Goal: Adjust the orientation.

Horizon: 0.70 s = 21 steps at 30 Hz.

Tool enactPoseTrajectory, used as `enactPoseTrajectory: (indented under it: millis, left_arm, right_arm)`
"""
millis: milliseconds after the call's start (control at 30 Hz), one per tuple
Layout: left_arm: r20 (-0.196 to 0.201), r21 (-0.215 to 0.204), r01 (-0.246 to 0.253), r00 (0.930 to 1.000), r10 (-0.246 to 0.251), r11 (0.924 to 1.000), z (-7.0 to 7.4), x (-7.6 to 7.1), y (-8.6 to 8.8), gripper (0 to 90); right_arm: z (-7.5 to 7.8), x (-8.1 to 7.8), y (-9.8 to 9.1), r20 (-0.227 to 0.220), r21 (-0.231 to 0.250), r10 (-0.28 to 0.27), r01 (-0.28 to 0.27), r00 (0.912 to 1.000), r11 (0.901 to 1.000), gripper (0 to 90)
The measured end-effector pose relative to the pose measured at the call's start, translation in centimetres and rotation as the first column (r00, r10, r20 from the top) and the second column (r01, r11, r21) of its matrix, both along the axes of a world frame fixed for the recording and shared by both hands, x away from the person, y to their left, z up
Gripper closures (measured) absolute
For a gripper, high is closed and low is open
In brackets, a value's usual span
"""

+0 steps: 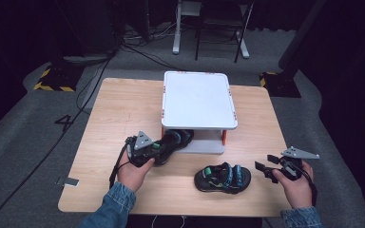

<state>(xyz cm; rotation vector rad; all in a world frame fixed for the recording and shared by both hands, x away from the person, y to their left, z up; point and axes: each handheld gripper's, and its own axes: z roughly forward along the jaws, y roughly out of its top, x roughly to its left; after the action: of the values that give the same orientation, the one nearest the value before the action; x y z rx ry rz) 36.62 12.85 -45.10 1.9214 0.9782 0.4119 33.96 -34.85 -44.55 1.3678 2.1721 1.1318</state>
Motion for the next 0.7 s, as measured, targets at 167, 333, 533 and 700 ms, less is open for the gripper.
enactPoseTrajectory:
  millis: [167, 333, 533, 700]
  left_arm:
    - [0.010, -0.002, -0.014, 0.9998, 0.014, 0.9999, -0.5, 1.0, -0.5, 70.3]
    - [0.011, -0.037, -0.006, 0.9999, 0.006, 0.9993, -0.8, 1.4, -0.6, 61.8]
    - [0.025, -0.042, 0.057, 0.9981, -0.056, 0.9975, -1.0, 1.1, -0.6, 33.6]
    - [0.062, -0.064, 0.091, 0.9943, -0.087, 0.9938, -0.2, 0.3, 0.0, 25.5]
  right_arm:
    - [-0.1, -1.0, -0.7, -0.004, 0.000, -0.025, 0.025, 0.9997, 0.9997, 31.8]
    - [0.0, -1.5, -1.4, 0.002, 0.003, -0.048, 0.048, 0.9988, 0.9988, 31.8]
    - [0.0, -1.2, -1.1, 0.001, 0.001, -0.034, 0.034, 0.9994, 0.9994, 31.8]
    - [-0.1, -0.7, -0.8, -0.002, 0.005, -0.023, 0.023, 0.9997, 0.9997, 31.8]
